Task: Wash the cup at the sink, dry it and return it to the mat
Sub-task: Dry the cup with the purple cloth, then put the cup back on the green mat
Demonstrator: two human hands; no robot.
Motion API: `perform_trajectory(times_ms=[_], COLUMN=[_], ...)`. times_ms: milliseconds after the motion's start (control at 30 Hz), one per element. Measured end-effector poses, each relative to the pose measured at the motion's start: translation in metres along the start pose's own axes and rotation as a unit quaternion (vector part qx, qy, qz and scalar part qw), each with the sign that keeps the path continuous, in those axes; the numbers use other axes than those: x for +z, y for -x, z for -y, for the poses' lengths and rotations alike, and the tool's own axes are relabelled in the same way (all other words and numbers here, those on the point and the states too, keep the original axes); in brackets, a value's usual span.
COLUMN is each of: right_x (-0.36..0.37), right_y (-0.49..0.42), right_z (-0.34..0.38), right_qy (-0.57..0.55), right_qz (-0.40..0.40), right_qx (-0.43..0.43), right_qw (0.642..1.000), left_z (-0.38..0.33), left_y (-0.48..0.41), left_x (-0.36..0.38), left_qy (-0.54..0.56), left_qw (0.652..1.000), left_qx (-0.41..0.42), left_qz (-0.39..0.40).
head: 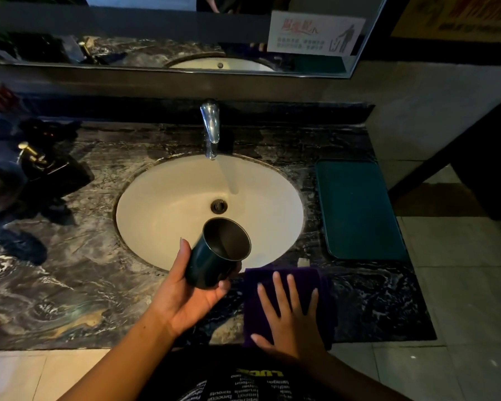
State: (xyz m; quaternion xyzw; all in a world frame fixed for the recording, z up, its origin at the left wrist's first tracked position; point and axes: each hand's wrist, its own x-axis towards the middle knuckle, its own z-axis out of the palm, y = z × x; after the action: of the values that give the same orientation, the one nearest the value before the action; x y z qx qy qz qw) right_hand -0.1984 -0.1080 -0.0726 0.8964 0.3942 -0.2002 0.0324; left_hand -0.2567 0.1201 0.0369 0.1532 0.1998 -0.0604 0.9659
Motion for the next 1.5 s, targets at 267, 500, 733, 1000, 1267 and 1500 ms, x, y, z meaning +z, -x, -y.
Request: perform_trajectory(times_ms=[267, 500, 733, 1000, 1267, 1500], right_x=[-0.002, -0.016, 0.002, -0.014, -0.115, -0.159], right_y=[-0.010, -0.035, -0.017, -0.018, 0.006, 0.010], right_z=[0.003, -0.010, -0.002, -0.001, 0.027, 0.043], right_qy=[-0.021, -0.025, -0.037, -0.063, -0.571, -0.641], right_qz=[-0.017, -0.026, -0.062, -0.022, -0.165, -0.153], right_qx=[-0.014, -0.042, -0.032, -0.006, 0.073, -0.072], right_qw=[1.000, 0.998, 0.997, 0.998, 0.801, 0.749], left_z=[0.003, 0.013, 0.023, 0.034, 0.027, 0.020], left_y=[-0.007, -0.010, 0.004, 0.003, 0.000, 0.003], left_x=[-0.003, -0.004, -0.008, -0.010, 0.007, 0.020], left_qy=[0.017, 0.019, 0.014, 0.036, 0.023, -0.015], left_qw=[1.000, 1.000, 1.000, 0.999, 0.999, 1.000], left_qx=[-0.005, 0.002, 0.003, -0.026, -0.020, 0.011], left_qz=[-0.002, -0.012, -0.022, -0.019, -0.010, 0.000])
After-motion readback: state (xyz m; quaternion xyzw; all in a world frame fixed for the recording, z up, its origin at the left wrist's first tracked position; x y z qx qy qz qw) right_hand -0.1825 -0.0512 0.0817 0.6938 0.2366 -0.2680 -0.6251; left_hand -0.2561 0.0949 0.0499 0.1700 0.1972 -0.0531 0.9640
